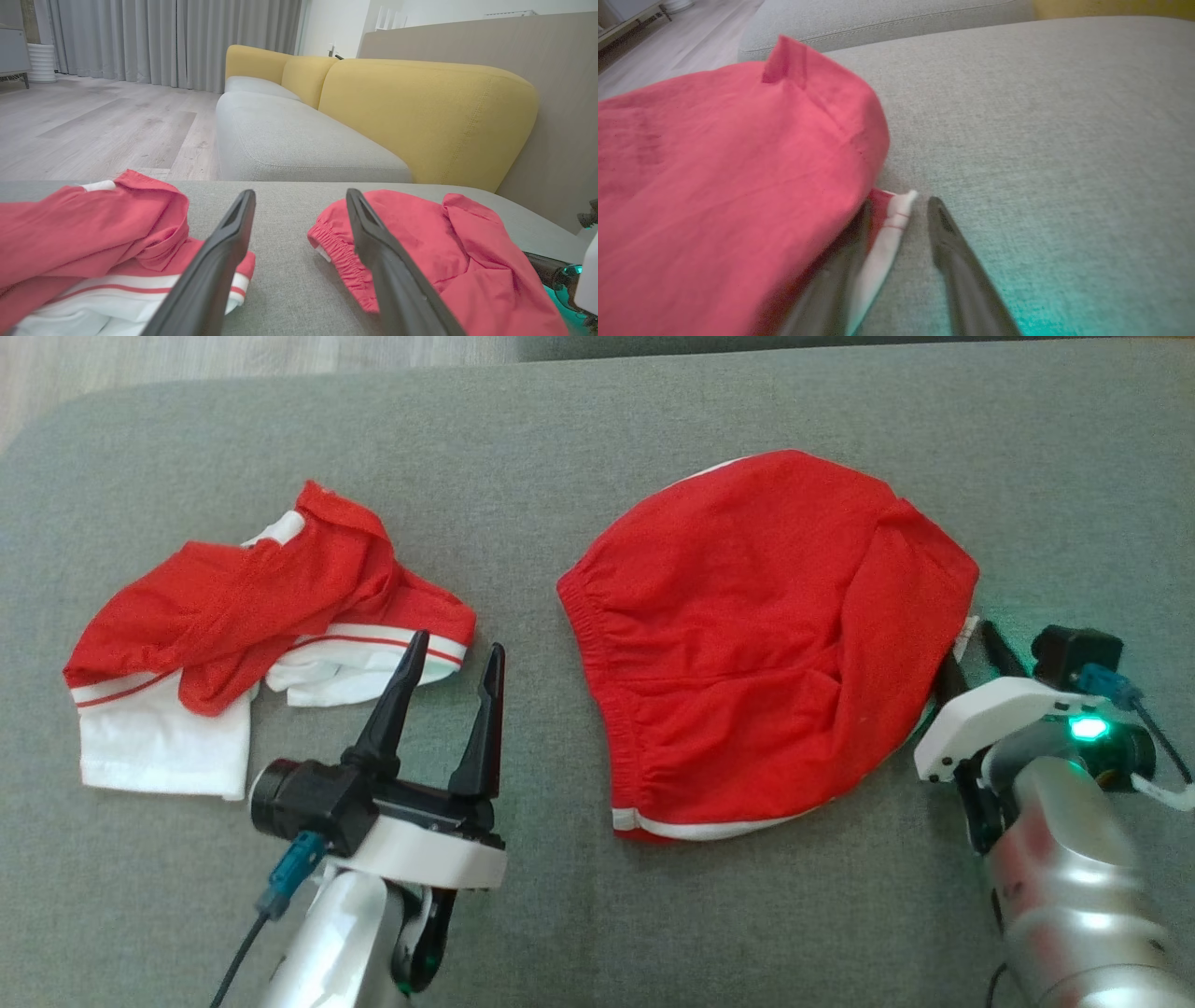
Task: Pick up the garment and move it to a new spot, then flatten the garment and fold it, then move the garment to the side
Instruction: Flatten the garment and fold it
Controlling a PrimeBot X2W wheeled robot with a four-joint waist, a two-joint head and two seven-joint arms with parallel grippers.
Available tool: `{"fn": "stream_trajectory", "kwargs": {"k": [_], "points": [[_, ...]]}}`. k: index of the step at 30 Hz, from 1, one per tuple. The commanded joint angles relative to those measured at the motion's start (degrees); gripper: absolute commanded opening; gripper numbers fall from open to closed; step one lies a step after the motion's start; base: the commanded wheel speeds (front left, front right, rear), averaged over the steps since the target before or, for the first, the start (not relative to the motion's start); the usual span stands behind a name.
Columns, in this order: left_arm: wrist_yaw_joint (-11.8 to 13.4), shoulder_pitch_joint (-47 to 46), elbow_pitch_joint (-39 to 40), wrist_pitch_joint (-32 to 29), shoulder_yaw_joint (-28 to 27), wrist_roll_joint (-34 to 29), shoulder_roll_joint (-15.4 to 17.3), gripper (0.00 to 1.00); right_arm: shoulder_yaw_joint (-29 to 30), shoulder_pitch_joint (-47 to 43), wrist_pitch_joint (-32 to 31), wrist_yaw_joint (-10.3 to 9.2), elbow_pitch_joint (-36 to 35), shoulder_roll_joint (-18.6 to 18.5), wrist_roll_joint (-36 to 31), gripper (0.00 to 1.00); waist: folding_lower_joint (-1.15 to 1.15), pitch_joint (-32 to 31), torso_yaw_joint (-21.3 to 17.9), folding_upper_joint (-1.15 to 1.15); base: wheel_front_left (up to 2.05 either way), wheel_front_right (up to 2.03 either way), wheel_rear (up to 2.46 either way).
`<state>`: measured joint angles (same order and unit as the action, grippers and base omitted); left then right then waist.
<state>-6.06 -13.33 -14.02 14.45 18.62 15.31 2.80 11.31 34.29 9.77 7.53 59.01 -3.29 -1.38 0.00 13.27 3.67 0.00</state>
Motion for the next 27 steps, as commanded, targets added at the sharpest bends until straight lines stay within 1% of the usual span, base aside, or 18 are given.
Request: {"fn": "stream_trajectory", "kwargs": {"k": [1, 6, 13, 19, 23, 24, 25, 27], "points": [[0.1, -2.2, 1.8, 0.5, -1.5, 0.0, 0.1, 1.0, -1.3, 0.6, 0.6, -0.04, 0.3, 0.4, -1.0, 0.0, 0.0, -0.2, -0.3, 0.0, 0.0, 0.0, 0.0], [0.3, -1.6, 1.6, 0.5, -1.9, -0.1, 0.1, 1.0, 0.3, 0.3, 2.3, -0.04, 0.8, 0.4, -1.3, 0.0, 0.0, -1.2, -1.4, 0.0, 0.0, 0.0, 0.0], [0.5, -0.2, 1.7, 0.5, -2.1, 0.6, 0.1, 1.0, 6.6, -4.0, 3.7, -0.04, -1.2, 0.4, -3.1, 0.0, 0.0, -4.8, -4.7, 0.0, 0.0, 0.0, 0.0], [1.2, 1.1, 1.9, 0.5, -1.3, 1.8, 0.1, 1.0, 12.2, -8.3, 1.5, -0.04, -5.3, 0.4, -6.9, 0.0, 0.0, -7.6, -7.2, 0.0, 0.0, 0.0, 0.0], [1.8, 1.6, 2.0, 0.5, -0.6, 2.6, 0.1, 1.0, 12.9, -9.9, -1.0, -0.04, -7.3, 0.4, -7.2, 0.0, 0.0, -8.7, -7.8, 0.0, 0.0, 0.0, 0.0], [1.9, 1.7, 2.1, 0.5, -0.5, 2.8, 0.1, 1.0, 12.6, -10.1, -1.3, -0.04, -7.8, 0.4, -7.0, 0.68, 0.0, -8.8, -7.8, 0.0, 0.0, 0.0, 0.0], [2.0, 1.7, 2.1, 0.5, -0.3, 2.9, 0.1, 1.0, 12.6, -10.3, -1.3, -0.04, -8.5, 0.4, -6.7, 1.0, 0.0, -8.9, -7.9, 0.0, 0.0, 0.0, 0.0], [2.1, 1.9, 2.1, 0.5, 0.0, 3.0, 0.1, 1.0, 12.1, -10.8, -1.2, -0.04, -10.4, 0.4, -6.9, 1.0, 0.0, -9.0, -7.8, 0.0, 0.0, 0.0, 0.0]]}}
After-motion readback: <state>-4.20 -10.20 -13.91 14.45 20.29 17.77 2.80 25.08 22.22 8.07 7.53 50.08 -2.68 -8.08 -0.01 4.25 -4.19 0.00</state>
